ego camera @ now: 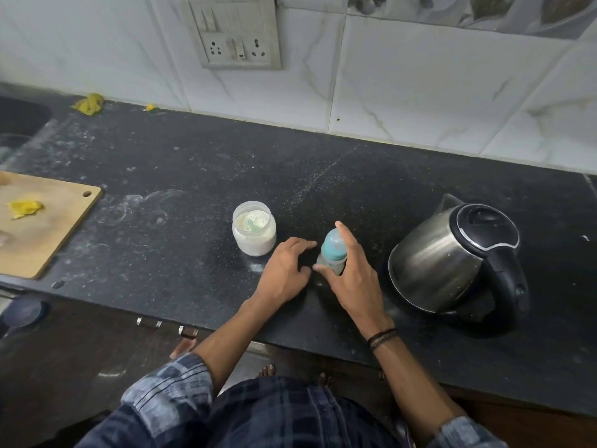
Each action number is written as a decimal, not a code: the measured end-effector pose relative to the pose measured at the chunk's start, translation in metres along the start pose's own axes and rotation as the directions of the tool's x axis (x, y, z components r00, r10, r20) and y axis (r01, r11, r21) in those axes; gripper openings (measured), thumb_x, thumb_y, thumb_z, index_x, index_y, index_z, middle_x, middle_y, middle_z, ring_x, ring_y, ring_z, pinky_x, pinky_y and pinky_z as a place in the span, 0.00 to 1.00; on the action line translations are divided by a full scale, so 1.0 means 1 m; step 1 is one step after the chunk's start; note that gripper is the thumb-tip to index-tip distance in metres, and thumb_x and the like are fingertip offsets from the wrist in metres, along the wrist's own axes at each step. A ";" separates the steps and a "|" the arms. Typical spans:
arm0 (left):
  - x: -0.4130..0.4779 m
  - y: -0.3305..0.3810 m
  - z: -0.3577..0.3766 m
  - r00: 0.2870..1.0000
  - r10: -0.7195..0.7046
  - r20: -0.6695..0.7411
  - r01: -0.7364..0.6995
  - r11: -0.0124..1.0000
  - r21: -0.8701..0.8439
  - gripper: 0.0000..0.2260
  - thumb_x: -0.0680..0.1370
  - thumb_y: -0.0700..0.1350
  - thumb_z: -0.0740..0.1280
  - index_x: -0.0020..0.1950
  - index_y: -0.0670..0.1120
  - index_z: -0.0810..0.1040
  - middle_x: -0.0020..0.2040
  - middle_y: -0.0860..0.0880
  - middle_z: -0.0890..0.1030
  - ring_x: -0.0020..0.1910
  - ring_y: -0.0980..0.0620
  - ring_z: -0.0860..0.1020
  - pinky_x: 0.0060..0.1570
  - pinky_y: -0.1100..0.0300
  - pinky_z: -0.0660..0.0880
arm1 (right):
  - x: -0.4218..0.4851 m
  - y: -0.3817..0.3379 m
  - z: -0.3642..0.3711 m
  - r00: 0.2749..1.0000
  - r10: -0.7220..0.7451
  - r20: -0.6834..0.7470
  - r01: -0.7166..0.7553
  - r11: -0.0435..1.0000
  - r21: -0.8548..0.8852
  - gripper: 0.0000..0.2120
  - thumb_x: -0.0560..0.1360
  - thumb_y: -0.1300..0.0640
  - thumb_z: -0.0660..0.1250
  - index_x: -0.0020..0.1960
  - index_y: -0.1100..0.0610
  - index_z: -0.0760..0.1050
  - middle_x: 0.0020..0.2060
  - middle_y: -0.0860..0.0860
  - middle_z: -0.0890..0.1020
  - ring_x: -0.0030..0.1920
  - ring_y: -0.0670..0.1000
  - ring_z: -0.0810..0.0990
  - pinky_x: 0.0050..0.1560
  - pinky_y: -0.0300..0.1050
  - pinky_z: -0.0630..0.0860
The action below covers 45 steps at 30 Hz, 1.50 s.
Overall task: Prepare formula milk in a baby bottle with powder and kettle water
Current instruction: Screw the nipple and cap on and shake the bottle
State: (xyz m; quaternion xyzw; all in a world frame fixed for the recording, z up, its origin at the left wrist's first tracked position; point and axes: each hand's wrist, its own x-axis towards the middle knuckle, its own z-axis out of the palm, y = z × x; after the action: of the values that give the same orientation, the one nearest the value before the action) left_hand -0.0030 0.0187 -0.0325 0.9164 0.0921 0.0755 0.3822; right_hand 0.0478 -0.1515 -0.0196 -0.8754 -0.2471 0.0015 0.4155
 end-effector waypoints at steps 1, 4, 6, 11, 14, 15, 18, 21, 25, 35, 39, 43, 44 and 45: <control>-0.006 -0.004 -0.004 0.999 0.015 -0.045 -0.015 1.000 0.016 0.22 0.75 0.33 0.70 0.69 0.42 0.80 0.65 0.45 0.80 0.65 0.47 0.76 0.67 0.61 0.69 | 0.001 0.001 0.003 1.000 -0.008 -0.015 0.008 1.000 -0.006 0.47 0.73 0.50 0.80 0.81 0.38 0.54 0.71 0.47 0.74 0.67 0.46 0.74 0.57 0.47 0.77; -0.025 -0.013 -0.011 0.991 0.081 -0.104 -0.076 0.995 0.058 0.13 0.79 0.36 0.70 0.64 0.43 0.82 0.61 0.46 0.81 0.62 0.48 0.76 0.64 0.64 0.67 | 0.005 0.006 0.007 0.997 -0.057 -0.056 0.054 0.997 -0.050 0.46 0.71 0.51 0.81 0.80 0.40 0.57 0.68 0.49 0.77 0.64 0.50 0.78 0.55 0.56 0.83; -0.036 -0.021 -0.012 0.990 0.099 -0.102 -0.091 0.993 0.074 0.12 0.81 0.44 0.70 0.64 0.44 0.82 0.63 0.48 0.80 0.63 0.50 0.75 0.64 0.64 0.66 | 0.014 0.006 0.002 0.998 -0.061 -0.015 0.061 0.998 -0.030 0.46 0.71 0.47 0.80 0.79 0.36 0.57 0.69 0.45 0.76 0.64 0.51 0.79 0.56 0.57 0.82; -0.038 -0.039 -0.004 0.986 0.164 -0.022 -0.160 0.980 0.122 0.20 0.83 0.59 0.63 0.65 0.47 0.82 0.67 0.51 0.78 0.68 0.53 0.74 0.70 0.58 0.69 | 0.044 -0.021 -0.050 0.992 -0.088 -0.095 0.104 0.980 0.172 0.46 0.68 0.37 0.79 0.77 0.30 0.56 0.71 0.33 0.72 0.62 0.44 0.81 0.57 0.48 0.82; -0.033 -0.045 0.003 0.986 0.166 -0.020 -0.162 0.979 0.124 0.20 0.83 0.61 0.64 0.66 0.50 0.81 0.68 0.54 0.77 0.70 0.56 0.72 0.71 0.56 0.69 | 0.060 -0.049 -0.067 0.886 -0.009 -0.463 0.273 0.817 0.508 0.45 0.70 0.45 0.82 0.78 0.40 0.59 0.70 0.38 0.73 0.64 0.49 0.81 0.56 0.45 0.83; -0.032 -0.047 0.005 0.986 0.168 -0.025 -0.163 0.977 0.134 0.20 0.83 0.62 0.63 0.66 0.51 0.81 0.68 0.56 0.77 0.70 0.57 0.71 0.71 0.56 0.69 | 0.062 -0.059 -0.065 0.843 0.074 -0.533 0.314 0.738 0.597 0.44 0.71 0.51 0.82 0.78 0.42 0.59 0.69 0.40 0.74 0.64 0.49 0.81 0.56 0.44 0.83; -0.030 -0.050 0.008 0.984 0.177 -0.032 -0.169 0.969 0.181 0.21 0.84 0.64 0.61 0.65 0.52 0.81 0.67 0.56 0.77 0.69 0.57 0.71 0.70 0.57 0.68 | 0.061 -0.076 -0.054 0.933 0.091 -0.348 0.181 0.716 0.674 0.43 0.69 0.59 0.82 0.75 0.43 0.61 0.62 0.36 0.76 0.59 0.46 0.81 0.57 0.46 0.82; -0.028 -0.052 0.007 0.986 0.167 -0.016 -0.161 0.969 0.186 0.20 0.84 0.62 0.60 0.65 0.51 0.82 0.67 0.55 0.78 0.68 0.56 0.72 0.69 0.58 0.68 | 0.053 -0.073 -0.048 0.978 0.047 -0.203 0.092 0.776 0.624 0.43 0.68 0.62 0.83 0.73 0.38 0.64 0.62 0.37 0.76 0.59 0.48 0.82 0.58 0.51 0.82; -0.029 -0.051 0.008 0.977 0.207 -0.043 -0.196 0.962 0.188 0.17 0.85 0.53 0.59 0.62 0.47 0.83 0.63 0.52 0.80 0.66 0.52 0.75 0.67 0.58 0.68 | 0.063 -0.080 -0.056 0.833 0.392 -0.391 0.157 0.510 0.846 0.41 0.66 0.55 0.81 0.72 0.41 0.63 0.68 0.55 0.74 0.60 0.51 0.82 0.60 0.61 0.82; -0.030 -0.051 0.008 0.975 0.222 -0.029 -0.210 0.950 0.231 0.18 0.84 0.50 0.56 0.64 0.46 0.83 0.64 0.51 0.80 0.63 0.50 0.77 0.65 0.53 0.73 | 0.061 -0.083 -0.073 0.866 0.332 -0.373 0.081 0.643 0.761 0.36 0.70 0.58 0.80 0.71 0.44 0.65 0.61 0.50 0.78 0.54 0.46 0.84 0.52 0.49 0.84; -0.029 -0.052 0.010 0.969 0.244 -0.033 -0.227 0.938 0.260 0.17 0.84 0.50 0.58 0.63 0.45 0.83 0.63 0.50 0.81 0.62 0.48 0.79 0.63 0.51 0.76 | 0.057 -0.087 -0.081 0.784 0.392 -0.482 0.172 0.608 0.775 0.38 0.70 0.55 0.79 0.73 0.44 0.64 0.63 0.49 0.76 0.55 0.45 0.83 0.55 0.50 0.84; -0.030 -0.054 0.011 0.975 0.218 -0.045 -0.201 0.949 0.243 0.18 0.82 0.56 0.62 0.65 0.48 0.82 0.65 0.51 0.80 0.63 0.51 0.77 0.64 0.53 0.75 | 0.052 -0.095 -0.081 0.836 0.340 -0.432 0.098 0.681 0.726 0.36 0.67 0.52 0.79 0.70 0.43 0.66 0.58 0.47 0.78 0.49 0.43 0.84 0.49 0.43 0.83; -0.031 -0.055 0.010 0.975 0.221 -0.036 -0.206 0.947 0.247 0.19 0.81 0.57 0.63 0.65 0.49 0.81 0.65 0.52 0.80 0.63 0.51 0.76 0.64 0.54 0.75 | 0.048 -0.095 -0.080 0.871 0.285 -0.401 0.076 0.727 0.682 0.36 0.67 0.54 0.80 0.70 0.43 0.66 0.58 0.45 0.78 0.49 0.44 0.84 0.47 0.40 0.82; -0.032 -0.055 0.010 0.973 0.228 -0.027 -0.214 0.944 0.253 0.19 0.80 0.58 0.64 0.65 0.49 0.81 0.65 0.52 0.79 0.63 0.51 0.76 0.64 0.55 0.74 | 0.045 -0.096 -0.081 0.864 0.268 -0.426 0.091 0.750 0.655 0.37 0.68 0.55 0.79 0.71 0.44 0.66 0.59 0.45 0.77 0.50 0.44 0.84 0.48 0.40 0.82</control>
State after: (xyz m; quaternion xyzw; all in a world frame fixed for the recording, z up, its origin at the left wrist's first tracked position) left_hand -0.0380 0.0426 -0.0816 0.9590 0.0081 0.1314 0.2509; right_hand 0.0631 -0.1397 0.1129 -0.6546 -0.0725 -0.1159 0.7435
